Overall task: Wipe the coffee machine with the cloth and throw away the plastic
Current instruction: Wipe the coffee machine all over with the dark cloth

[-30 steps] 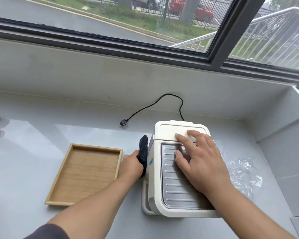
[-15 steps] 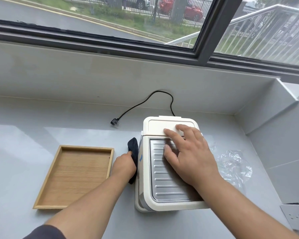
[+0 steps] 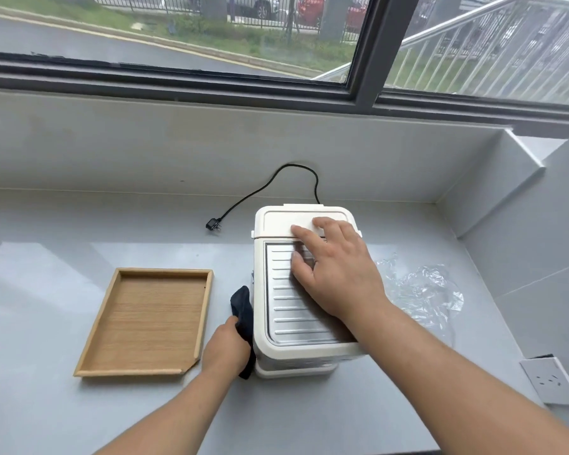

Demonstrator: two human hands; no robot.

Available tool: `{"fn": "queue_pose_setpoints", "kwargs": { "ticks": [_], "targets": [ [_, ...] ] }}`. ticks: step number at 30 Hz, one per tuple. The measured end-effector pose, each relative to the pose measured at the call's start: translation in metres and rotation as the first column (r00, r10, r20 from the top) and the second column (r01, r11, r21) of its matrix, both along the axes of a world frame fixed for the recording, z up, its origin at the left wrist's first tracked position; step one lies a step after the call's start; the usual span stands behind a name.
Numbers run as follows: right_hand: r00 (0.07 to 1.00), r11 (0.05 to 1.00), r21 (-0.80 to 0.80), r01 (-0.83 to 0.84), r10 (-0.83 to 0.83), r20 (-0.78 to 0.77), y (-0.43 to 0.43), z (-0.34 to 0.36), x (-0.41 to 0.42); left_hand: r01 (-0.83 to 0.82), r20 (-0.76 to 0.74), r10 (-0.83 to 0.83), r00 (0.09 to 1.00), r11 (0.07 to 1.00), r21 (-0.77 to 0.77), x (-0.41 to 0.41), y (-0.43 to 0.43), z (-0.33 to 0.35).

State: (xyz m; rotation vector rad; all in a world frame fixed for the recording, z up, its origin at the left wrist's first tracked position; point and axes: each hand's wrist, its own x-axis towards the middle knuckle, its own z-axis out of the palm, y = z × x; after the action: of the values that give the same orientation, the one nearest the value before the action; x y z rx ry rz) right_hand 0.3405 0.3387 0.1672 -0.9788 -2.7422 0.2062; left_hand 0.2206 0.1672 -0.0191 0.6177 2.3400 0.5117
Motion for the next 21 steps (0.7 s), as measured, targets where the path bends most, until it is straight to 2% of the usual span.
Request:
{"fn": "queue_pose_setpoints", "kwargs": {
  "ticks": [5,11,17,21],
  "targets": [
    [1.0,1.0,-0.004,-0.01,0.01,-0.013,0.001,-0.001,0.0,-0.112,0.085,0.113,0.99,0.994,-0.022,0.021,-0.015,0.004],
    [0.999,0.999,-0.025,-0.034,0.033,-0.037,-0.001,0.0,0.004,-0.141,0.249,0.175,0.952,0.979,-0.151,0.059,-0.027,0.017],
    [0.984,0.995,-0.097,-0.036,0.018,-0.177,0.0,0.009,0.014,-0.388,0.391,0.395,0.832,0.916,-0.1,0.103,-0.014,0.022],
    [0.954,0.992,-0.126,-0.033,-0.007,-0.299,0.005,0.007,0.036,-0.366,0.394,0.363,0.845,0.928,-0.07,0.116,-0.004,0.022]
  ]
}}
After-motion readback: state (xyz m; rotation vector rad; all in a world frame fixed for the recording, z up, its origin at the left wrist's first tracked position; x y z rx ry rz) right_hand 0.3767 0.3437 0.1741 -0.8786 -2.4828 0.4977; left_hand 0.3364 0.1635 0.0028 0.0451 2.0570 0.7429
